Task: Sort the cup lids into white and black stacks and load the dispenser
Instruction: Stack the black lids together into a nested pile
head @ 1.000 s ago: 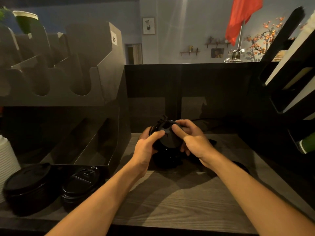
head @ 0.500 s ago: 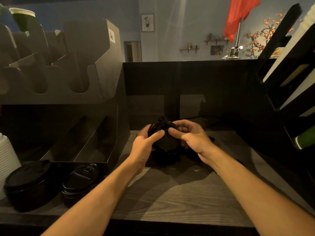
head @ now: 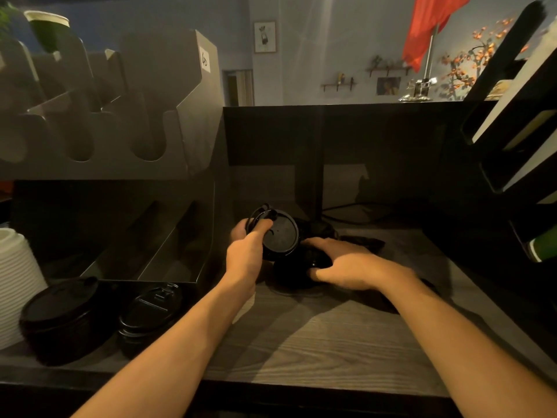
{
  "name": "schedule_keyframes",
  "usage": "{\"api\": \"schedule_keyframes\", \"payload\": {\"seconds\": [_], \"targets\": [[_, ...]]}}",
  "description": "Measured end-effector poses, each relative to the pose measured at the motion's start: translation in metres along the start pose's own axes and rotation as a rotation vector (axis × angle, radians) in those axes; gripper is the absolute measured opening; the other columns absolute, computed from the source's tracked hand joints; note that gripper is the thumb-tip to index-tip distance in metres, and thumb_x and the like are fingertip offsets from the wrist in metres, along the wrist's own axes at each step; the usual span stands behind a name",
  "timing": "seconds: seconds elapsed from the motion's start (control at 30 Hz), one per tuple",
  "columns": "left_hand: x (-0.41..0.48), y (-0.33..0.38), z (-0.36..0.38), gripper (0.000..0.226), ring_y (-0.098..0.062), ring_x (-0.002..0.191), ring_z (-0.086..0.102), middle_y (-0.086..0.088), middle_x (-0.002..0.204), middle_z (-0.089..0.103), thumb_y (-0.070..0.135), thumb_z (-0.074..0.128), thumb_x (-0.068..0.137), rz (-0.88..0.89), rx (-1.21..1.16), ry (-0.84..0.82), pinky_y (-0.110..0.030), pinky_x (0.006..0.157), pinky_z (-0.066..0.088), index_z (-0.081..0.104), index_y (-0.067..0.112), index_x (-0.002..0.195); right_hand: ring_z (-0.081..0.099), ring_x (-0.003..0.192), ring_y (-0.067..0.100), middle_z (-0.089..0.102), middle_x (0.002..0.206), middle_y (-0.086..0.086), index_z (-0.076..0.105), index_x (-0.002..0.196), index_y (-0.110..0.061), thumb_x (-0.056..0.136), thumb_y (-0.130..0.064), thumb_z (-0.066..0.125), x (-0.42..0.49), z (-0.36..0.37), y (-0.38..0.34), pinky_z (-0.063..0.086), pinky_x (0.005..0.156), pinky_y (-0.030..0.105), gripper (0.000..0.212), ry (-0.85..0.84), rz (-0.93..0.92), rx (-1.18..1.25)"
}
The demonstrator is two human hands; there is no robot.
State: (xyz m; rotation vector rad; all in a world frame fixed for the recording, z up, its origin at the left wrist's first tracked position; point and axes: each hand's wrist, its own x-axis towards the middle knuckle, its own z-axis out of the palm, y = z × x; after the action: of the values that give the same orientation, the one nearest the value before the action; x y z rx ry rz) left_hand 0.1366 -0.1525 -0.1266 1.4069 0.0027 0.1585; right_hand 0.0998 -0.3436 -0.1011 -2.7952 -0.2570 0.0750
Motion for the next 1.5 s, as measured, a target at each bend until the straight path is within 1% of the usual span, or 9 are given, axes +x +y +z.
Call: {"api": "schedule_keyframes", "payload": {"seconds": [0.3, 0.43, 0.6, 0.87, 1.0, 1.17, 1.23, 1.33, 1.5], "targets": [[0.004, 0.000, -0.003, 0.071, -0.022, 0.122, 0.057, -0.001, 0.130, 0.064, 0.052, 0.072, 0.078, -0.025, -0.033, 0.061, -0.045, 0.110, 0.044, 0.055, 0.028, 0.143, 0.046, 0.129, 0.014, 0.044, 0.132, -0.012, 0.049, 0.139, -0.039, 0.065, -0.050, 0.091, 0.002, -0.007, 0.012, 0.044, 0.110, 0.042, 0.086, 0.298, -0.038, 0.372], [0.001, 0.002, -0.003, 0.069, -0.022, 0.126, 0.054, 0.000, 0.138, 0.059, 0.050, 0.072, 0.085, -0.009, 0.025, 0.003, -0.041, 0.108, 0.042, 0.050, 0.028, 0.146, 0.041, 0.126, 0.007, 0.040, 0.133, -0.009, 0.043, 0.148, -0.034, 0.062, -0.057, 0.086, -0.001, -0.007, 0.006, 0.039, 0.103, 0.027, 0.099, 0.416, -0.067, 0.570], [-0.015, 0.007, 0.007, 0.031, -0.018, 0.108, 0.070, -0.001, 0.115, 0.074, 0.031, 0.069, 0.095, 0.120, 0.058, -0.236, -0.026, 0.082, 0.055, 0.065, 0.022, 0.125, 0.058, 0.112, 0.008, 0.054, 0.125, -0.005, 0.052, 0.128, -0.032, 0.050, -0.073, 0.080, 0.002, 0.002, -0.003, 0.051, 0.097, 0.029, 0.092, 0.427, -0.040, 0.795], [-0.018, 0.008, 0.009, 0.043, -0.023, 0.109, 0.072, -0.009, 0.114, 0.075, 0.029, 0.066, 0.087, 0.007, -0.162, -0.438, -0.032, 0.081, 0.057, 0.064, 0.012, 0.126, 0.058, 0.101, -0.003, 0.058, 0.119, -0.014, 0.037, 0.132, -0.044, 0.069, -0.076, 0.058, -0.005, 0.000, -0.013, 0.048, 0.076, 0.016, 0.074, 0.325, -0.072, 0.856], [-0.018, 0.007, 0.009, 0.032, -0.021, 0.112, 0.071, -0.005, 0.115, 0.075, 0.025, 0.062, 0.098, 0.043, -0.102, -0.429, -0.035, 0.089, 0.055, 0.063, 0.014, 0.128, 0.047, 0.124, 0.012, 0.043, 0.144, -0.004, 0.028, 0.143, -0.042, 0.067, -0.100, 0.019, 0.001, 0.006, -0.012, 0.040, 0.096, 0.033, 0.096, 0.307, -0.005, 0.751], [-0.020, 0.009, 0.008, 0.036, -0.020, 0.114, 0.070, -0.006, 0.120, 0.074, 0.026, 0.063, 0.099, 0.055, -0.068, -0.440, -0.040, 0.098, 0.055, 0.060, 0.015, 0.133, 0.030, 0.127, 0.008, 0.029, 0.139, -0.013, 0.029, 0.149, -0.038, 0.101, -0.064, 0.022, 0.001, 0.006, -0.017, 0.028, 0.100, 0.033, 0.054, 0.331, -0.011, 0.853], [-0.020, 0.009, 0.008, 0.038, -0.022, 0.116, 0.069, -0.007, 0.121, 0.073, 0.026, 0.063, 0.098, 0.052, -0.087, -0.444, -0.042, 0.100, 0.055, 0.059, 0.015, 0.134, 0.039, 0.127, 0.009, 0.040, 0.141, -0.008, 0.039, 0.139, -0.037, 0.104, -0.057, 0.030, 0.003, 0.008, -0.015, 0.032, 0.100, 0.030, 0.042, 0.353, -0.012, 0.887], [-0.021, 0.011, 0.006, 0.046, -0.024, 0.118, 0.068, -0.008, 0.125, 0.072, 0.032, 0.064, 0.093, 0.015, -0.174, -0.453, -0.042, 0.101, 0.054, 0.058, 0.015, 0.135, 0.059, 0.102, 0.009, 0.063, 0.112, -0.001, 0.051, 0.120, -0.019, 0.102, -0.051, 0.048, 0.002, 0.006, -0.018, 0.045, 0.079, 0.023, 0.037, 0.441, 0.026, 1.015], [-0.019, 0.011, 0.005, 0.063, -0.021, 0.120, 0.068, -0.006, 0.129, 0.071, 0.045, 0.073, 0.085, -0.023, -0.195, -0.515, -0.040, 0.102, 0.053, 0.056, 0.019, 0.139, 0.062, 0.082, 0.025, 0.063, 0.086, 0.010, 0.055, 0.095, -0.011, 0.085, -0.073, 0.051, 0.006, 0.008, -0.017, 0.048, 0.073, 0.037, 0.063, 0.499, 0.077, 0.850]]}}
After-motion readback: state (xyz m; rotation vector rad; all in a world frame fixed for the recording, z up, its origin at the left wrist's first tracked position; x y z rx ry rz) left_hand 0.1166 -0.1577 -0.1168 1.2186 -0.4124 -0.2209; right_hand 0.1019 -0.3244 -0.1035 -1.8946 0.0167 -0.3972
